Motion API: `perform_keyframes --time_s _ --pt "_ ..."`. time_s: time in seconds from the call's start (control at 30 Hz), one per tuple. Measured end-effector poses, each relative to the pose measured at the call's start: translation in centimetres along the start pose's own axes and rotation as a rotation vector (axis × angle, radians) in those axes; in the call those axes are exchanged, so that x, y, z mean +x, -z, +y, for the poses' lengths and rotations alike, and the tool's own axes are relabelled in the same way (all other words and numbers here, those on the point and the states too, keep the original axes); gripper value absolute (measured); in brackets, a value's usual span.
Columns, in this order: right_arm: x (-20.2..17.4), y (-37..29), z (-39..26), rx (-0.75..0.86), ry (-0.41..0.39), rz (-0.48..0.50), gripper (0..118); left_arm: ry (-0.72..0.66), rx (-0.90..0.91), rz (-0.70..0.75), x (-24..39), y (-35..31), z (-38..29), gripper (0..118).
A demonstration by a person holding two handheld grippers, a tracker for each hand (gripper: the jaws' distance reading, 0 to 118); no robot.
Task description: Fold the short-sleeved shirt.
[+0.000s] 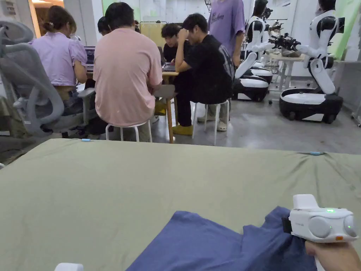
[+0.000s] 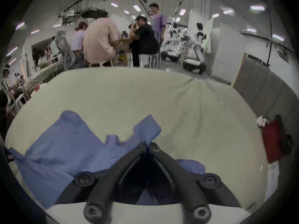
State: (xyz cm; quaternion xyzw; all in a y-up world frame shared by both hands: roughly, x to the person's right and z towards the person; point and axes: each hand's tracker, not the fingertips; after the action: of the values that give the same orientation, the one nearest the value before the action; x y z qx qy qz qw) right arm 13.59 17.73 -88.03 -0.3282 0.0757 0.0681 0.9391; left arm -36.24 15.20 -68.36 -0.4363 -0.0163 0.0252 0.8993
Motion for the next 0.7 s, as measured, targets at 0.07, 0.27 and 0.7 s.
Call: perform_keyframes --time_s 0.07,0.27,0.7 --pt "-1.1 -3.1 0.6 0.054 -0.019 -0.043 2 0.014 0.013 0.013 0.3 -0.2 0.0 4" --pt "-3.8 -12.1 -0.2 0.121 -0.086 -0.107 2 0.043 0.073 0.067 1.7 0.0 1.1 4" --pt "-1.0 -23.4 7.8 0.318 -0.146 -0.316 2 0.183 0.368 0.172 7.7 -7.5 15.8 4"
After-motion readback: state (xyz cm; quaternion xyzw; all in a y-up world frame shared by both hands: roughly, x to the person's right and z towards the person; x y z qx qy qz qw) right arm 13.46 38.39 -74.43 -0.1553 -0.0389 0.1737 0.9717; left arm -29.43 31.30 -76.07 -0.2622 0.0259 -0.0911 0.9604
